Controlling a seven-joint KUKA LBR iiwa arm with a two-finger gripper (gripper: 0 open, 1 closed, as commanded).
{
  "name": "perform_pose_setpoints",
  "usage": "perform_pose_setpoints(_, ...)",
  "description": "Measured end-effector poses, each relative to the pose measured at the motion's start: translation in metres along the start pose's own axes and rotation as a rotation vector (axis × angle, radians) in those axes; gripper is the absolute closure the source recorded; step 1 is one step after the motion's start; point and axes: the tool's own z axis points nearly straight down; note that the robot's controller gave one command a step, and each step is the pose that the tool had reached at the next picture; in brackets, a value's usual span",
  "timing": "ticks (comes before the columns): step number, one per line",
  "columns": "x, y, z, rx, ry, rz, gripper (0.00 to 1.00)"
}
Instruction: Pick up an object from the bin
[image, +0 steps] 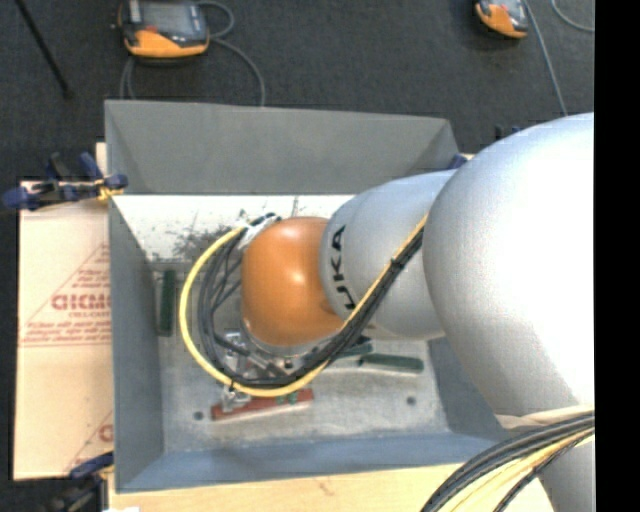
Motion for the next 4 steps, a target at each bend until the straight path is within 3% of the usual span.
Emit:
perform_pose_setpoints(1, 0.013, -0.004, -0.045, 0.006, -0.004, -0.001, 1.00)
perform_pose_setpoints(2, 0.015, 0.010, 0.014, 0.006, -0.017, -0.124, 0.00)
perform_pose_setpoints(3, 0.017, 0.011, 0.011, 0.005, -0.008, -0.121, 1.00)
perform_pose_setpoints(4, 0.017, 0.011, 0.011, 0.004, -0.008, -0.121, 1.00)
